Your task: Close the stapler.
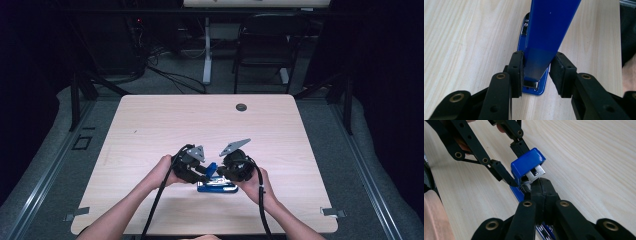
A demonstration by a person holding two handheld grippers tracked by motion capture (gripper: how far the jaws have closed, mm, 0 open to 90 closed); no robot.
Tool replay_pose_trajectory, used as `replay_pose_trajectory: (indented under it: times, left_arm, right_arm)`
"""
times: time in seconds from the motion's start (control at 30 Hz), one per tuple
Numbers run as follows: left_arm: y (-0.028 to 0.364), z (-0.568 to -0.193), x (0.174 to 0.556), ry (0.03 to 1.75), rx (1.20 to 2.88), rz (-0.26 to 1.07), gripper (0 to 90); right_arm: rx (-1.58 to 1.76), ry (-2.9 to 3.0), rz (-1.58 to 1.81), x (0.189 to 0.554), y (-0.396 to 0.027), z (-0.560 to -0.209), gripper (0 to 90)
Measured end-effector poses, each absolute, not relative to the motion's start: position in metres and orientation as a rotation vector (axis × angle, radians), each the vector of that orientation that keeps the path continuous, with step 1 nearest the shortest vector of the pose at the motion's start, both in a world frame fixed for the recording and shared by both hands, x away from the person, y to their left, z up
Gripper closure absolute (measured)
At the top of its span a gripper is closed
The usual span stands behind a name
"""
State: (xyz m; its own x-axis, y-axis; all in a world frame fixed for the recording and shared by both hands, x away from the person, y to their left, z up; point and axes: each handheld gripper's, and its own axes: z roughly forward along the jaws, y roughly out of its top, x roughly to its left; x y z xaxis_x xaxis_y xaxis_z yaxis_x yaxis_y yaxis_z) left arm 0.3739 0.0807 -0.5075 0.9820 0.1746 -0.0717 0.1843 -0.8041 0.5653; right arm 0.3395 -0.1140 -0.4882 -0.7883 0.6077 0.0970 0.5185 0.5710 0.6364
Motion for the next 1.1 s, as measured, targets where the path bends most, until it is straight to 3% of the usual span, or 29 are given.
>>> replay_pose_trajectory:
  times: [0.53,0.8,1.1]
  left_arm:
    - [0.07,-0.511,0.374,0.25,2.555,-0.012,63.3]
    - [0.069,-0.509,0.375,0.25,2.573,-0.022,63.1]
    - [0.066,-0.508,0.378,0.249,2.6,-0.039,62.6]
  right_arm:
    - [1.045,2.605,1.002,0.338,-0.139,-0.479,89.8]
    - [1.005,2.54,1.093,0.331,-0.135,-0.456,89.5]
    - [0.968,2.559,1.095,0.331,-0.121,-0.457,89.8]
